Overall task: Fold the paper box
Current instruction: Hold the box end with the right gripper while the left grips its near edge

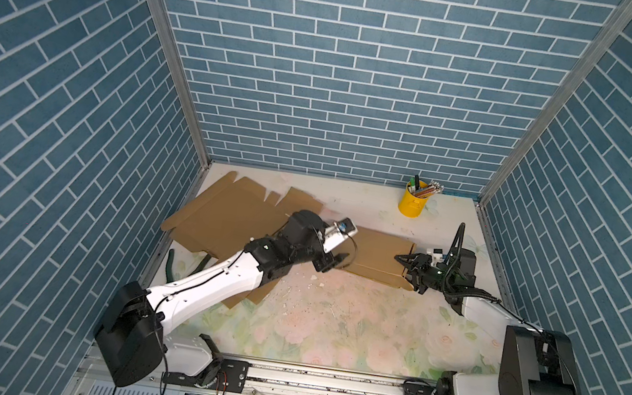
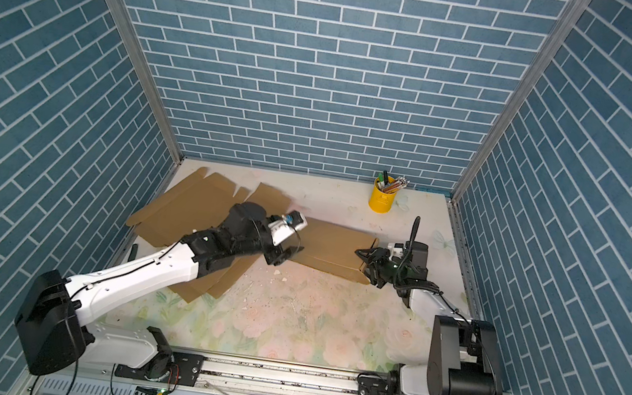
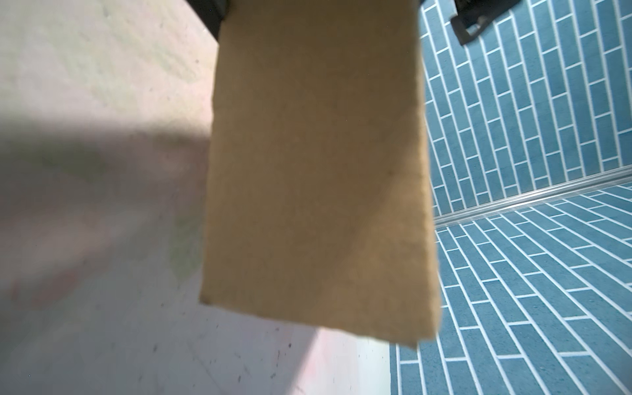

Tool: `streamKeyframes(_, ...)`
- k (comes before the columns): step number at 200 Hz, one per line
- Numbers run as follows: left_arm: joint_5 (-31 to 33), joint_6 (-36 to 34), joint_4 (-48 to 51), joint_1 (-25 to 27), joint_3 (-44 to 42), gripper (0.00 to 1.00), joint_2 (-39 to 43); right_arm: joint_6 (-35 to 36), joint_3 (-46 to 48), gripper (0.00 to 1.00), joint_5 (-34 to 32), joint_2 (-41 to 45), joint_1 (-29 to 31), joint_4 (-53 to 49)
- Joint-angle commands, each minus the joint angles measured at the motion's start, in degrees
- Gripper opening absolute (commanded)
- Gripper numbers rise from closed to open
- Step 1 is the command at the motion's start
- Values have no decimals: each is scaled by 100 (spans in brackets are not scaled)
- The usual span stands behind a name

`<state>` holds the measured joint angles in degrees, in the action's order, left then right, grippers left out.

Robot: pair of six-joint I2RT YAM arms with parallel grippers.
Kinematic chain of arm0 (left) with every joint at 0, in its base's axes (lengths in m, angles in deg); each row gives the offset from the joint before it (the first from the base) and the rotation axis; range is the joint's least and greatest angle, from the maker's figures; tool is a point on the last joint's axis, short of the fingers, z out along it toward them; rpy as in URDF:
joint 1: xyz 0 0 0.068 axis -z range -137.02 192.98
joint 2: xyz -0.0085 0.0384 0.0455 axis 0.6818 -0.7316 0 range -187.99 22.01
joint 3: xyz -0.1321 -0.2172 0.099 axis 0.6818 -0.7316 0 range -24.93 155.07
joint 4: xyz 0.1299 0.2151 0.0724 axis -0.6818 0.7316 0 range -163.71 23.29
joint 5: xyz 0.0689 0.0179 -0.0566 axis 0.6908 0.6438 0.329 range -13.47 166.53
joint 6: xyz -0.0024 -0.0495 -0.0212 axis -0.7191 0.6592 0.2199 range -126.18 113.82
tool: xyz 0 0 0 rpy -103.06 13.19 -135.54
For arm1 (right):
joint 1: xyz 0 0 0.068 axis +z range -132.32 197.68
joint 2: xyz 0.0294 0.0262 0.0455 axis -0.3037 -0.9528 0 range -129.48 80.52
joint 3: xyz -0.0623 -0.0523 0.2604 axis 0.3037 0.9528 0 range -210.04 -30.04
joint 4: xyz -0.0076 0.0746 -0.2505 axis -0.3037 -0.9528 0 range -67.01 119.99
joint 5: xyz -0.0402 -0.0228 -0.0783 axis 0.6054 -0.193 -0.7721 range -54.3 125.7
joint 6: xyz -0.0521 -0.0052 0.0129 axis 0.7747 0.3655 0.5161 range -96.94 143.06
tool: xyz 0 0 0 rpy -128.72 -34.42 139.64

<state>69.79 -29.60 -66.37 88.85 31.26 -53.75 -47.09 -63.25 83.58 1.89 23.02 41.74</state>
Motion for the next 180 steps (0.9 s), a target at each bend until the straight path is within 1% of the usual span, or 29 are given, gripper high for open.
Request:
streamKeyframes(1, 995, -1670, 413, 356, -77, 73, -47, -505, -236, 44, 417, 289, 1, -324)
streamKeyframes(15, 1077, -2004, 452, 587, -63, 76, -52, -667, -220, 43, 510, 398, -4, -339)
streamKeyframes(29, 1152, -2192, 336, 793, -111, 77, -49, -837, -203, 43, 593, 515, 5, -340)
streamKeyframes(52, 1359, -2507, 175, 986, -231, 79, -121, -992, -259, 42, 726, 710, 8, -494)
streamKeyframes(83, 1882, -2867, -339, 1089, -451, 79, -190, -1013, -405, 41, 927, 912, 6, -891)
streamKeyframes(119, 2143, -3251, -896, 1115, -656, 79, -118, -1053, -517, 39, 1159, 1022, 19, -1171)
streamKeyframes(144, 2370, -3635, -1443, 1170, -887, 77, -96, -1053, -546, 38, 1280, 1065, 48, -1326)
streamKeyframes(159, 2581, -3947, -1923, 1243, -1073, 74, -104, -1099, -544, 38, 1374, 1081, 90, -1342)
streamKeyframes(180, 2672, -4225, -2357, 1292, -1267, 69, -73, -1227, -522, 37, 1484, 1087, 147, -1272)
